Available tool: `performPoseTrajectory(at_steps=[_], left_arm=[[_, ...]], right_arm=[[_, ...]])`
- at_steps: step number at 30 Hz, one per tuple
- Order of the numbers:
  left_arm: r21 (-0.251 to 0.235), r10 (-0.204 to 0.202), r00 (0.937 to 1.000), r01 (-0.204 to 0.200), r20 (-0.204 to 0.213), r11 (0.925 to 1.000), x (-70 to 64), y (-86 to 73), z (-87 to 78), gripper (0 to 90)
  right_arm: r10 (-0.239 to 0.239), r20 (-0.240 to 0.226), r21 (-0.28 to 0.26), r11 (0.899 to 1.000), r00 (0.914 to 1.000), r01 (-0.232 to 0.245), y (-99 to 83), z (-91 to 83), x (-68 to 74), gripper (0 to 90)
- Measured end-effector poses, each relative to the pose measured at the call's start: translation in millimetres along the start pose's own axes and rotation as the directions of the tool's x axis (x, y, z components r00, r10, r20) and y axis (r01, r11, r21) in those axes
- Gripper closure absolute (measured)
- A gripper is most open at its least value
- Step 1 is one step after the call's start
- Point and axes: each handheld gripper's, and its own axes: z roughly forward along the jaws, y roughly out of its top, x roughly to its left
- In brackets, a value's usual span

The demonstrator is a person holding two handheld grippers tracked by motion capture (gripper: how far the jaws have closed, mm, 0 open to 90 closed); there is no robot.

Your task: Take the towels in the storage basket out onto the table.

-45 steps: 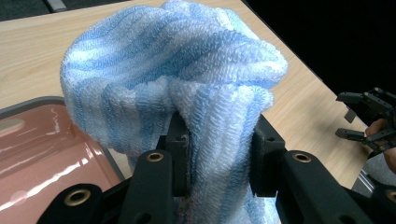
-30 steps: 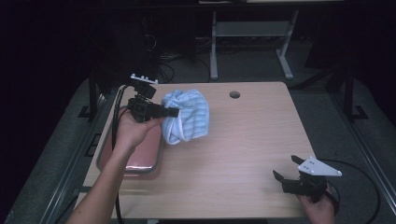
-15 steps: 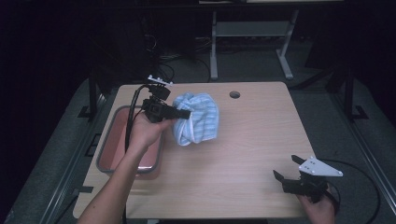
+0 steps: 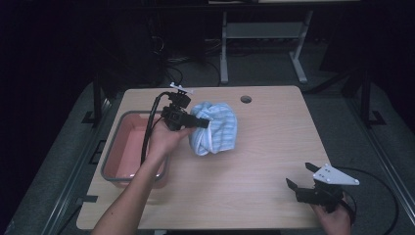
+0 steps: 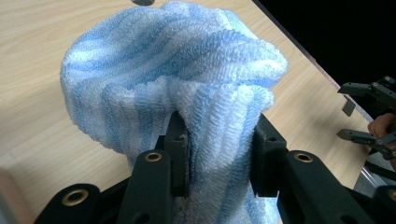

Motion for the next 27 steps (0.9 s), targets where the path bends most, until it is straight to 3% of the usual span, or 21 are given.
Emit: performPoseTrajectory(at_steps=[27], left_arm=[[0.052, 0.0, 1.0, 0.0, 0.004, 0.9987, -11.1, -1.0, 54.7, 63.8]], right_arm=[[0.001, 0.005, 0.007, 1.0, 1.0, -0.001, -0.3, 0.8, -0.6, 14.0]])
